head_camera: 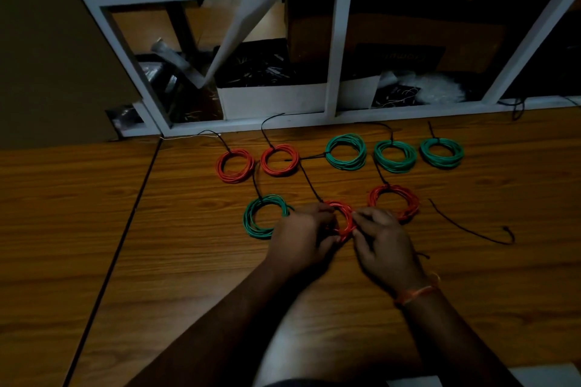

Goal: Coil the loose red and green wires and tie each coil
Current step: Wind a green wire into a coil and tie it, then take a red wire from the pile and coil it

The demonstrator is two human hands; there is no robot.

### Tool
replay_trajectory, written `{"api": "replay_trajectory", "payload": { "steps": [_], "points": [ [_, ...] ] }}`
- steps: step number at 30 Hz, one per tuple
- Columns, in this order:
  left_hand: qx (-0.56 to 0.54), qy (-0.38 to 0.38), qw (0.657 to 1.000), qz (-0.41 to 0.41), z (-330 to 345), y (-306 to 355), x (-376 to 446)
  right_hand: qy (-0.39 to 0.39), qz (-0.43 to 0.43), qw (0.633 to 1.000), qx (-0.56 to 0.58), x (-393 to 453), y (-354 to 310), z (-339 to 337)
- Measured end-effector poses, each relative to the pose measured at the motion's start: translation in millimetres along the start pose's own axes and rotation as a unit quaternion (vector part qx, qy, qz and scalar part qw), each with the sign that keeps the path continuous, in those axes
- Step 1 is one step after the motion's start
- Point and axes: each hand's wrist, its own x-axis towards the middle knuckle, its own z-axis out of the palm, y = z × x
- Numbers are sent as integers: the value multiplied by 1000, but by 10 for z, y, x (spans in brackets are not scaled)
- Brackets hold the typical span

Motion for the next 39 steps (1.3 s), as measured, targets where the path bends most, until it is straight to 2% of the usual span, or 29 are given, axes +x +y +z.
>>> {"api": "replay_trajectory", "payload": {
  "steps": [5,8,14,18,23,30,36,39],
  "points": [
    [-29,26,999,-26,14,42,-17,-16,27,1000,-3,39,-34,18],
    [-30,19,999,-16,1,58,-38,-18,53,998,42,31,-91,-23],
    [-45,9,999,-17,-56,46,-63,48,73,995,45,37,-200,-143],
    [-45,19,999,-24,-149,24,-84,76,31,996,30,92,-329,-183],
    [-14,79,996,-36,-432,-156,-292,76,-51,995,44,165,-728,-82],
    [123,212,963,-114,-1120,-884,-1185,-34,-174,976,123,428,-1919,576],
    [242,276,899,-237,-1899,-1568,-2458,-120,-296,944,87,459,-3320,1245],
    [259,299,867,-303,-2285,-1835,-3118,-150,-342,924,83,372,-4008,1563]
  ]
}}
